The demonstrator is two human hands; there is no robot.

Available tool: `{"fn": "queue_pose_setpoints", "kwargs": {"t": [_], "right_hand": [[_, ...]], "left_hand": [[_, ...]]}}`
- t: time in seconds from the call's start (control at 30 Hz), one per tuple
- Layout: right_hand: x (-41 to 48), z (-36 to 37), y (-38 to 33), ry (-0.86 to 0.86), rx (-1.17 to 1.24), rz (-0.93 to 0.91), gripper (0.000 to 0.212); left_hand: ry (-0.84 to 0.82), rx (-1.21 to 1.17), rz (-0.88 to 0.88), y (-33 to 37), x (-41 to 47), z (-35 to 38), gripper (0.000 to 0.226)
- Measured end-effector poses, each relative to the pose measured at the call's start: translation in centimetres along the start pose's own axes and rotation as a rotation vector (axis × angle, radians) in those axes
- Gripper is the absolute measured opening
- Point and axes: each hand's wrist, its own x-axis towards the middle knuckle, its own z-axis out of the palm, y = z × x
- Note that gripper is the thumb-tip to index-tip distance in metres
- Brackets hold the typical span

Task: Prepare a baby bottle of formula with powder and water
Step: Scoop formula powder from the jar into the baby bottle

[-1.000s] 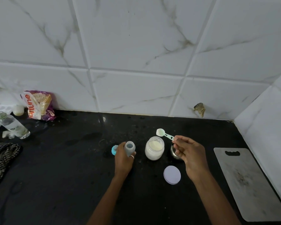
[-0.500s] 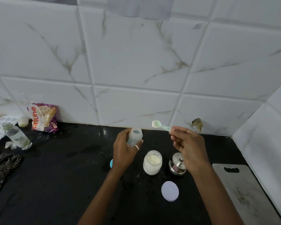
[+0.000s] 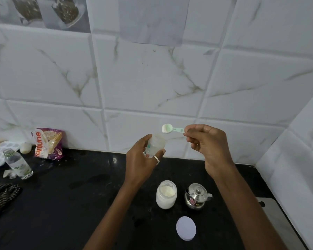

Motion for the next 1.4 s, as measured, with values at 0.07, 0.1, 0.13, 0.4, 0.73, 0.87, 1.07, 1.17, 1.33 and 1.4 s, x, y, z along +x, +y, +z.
{"fn": "queue_pose_setpoints", "kwargs": {"t": [0.07, 0.1, 0.13, 0.4, 0.73, 0.87, 1.07, 1.17, 1.33, 1.4], "right_hand": [[-0.1, 0.2, 0.3, 0.004, -0.058, -0.037, 0.007], [-0.1, 0.3, 0.5, 0.004, -0.085, -0.051, 0.007], [-0.2, 0.5, 0.8, 0.003, -0.111, -0.066, 0.007], [-0.8, 1.0, 2.2, 0.012, -0.314, -0.310, 0.007], [-1.5, 0.9, 3.9, 0.040, -0.665, -0.966, 0.011], [-1.1, 0.6, 4.4, 0.001, -0.803, -1.105, 0.014], [-0.7, 0.1, 4.8, -0.097, -1.007, -1.258, 0.023], [-0.9, 0.0, 4.7, -0.117, -1.061, -1.329, 0.027], [-1.3, 0.1, 4.8, -0.123, -1.089, -1.374, 0.030], [-1.3, 0.2, 4.8, -0.119, -1.096, -1.395, 0.028]], "left_hand": [[0.002, 0.001, 0.000, 0.2, 0.0, 0.1, 0.066], [0.004, 0.005, 0.006, 0.2, -0.1, 0.1, 0.067], [0.007, 0.009, 0.011, 0.2, -0.1, 0.1, 0.068], [0.016, 0.017, 0.005, 0.3, -0.4, 0.1, 0.068], [0.029, 0.023, -0.013, 0.3, -0.6, 0.0, 0.069], [0.019, 0.015, -0.017, 0.3, -0.6, -0.1, 0.068], [0.027, -0.011, -0.031, 0.2, -0.6, -0.1, 0.068], [0.019, -0.018, -0.034, 0.1, -0.7, -0.1, 0.069], [0.026, -0.037, -0.036, 0.1, -0.8, -0.3, 0.067], [0.027, -0.035, -0.030, 0.1, -0.8, -0.3, 0.067]]}}
